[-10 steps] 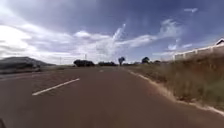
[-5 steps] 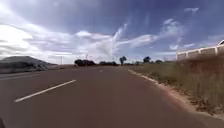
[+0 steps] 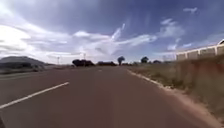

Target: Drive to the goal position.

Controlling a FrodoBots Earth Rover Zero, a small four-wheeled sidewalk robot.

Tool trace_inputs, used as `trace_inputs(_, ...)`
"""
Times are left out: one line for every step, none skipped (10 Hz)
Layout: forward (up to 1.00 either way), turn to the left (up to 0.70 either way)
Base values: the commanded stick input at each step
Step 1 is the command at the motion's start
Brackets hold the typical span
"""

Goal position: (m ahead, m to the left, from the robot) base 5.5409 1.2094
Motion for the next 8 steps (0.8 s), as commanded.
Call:
trace_inputs(1.00,0.00)
trace_inputs(1.00,0.00)
trace_inputs(1.00,0.00)
trace_inputs(1.00,0.00)
trace_inputs(1.00,-0.01)
trace_inputs(1.00,-0.05)
trace_inputs(1.00,-0.08)
trace_inputs(1.00,-0.36)
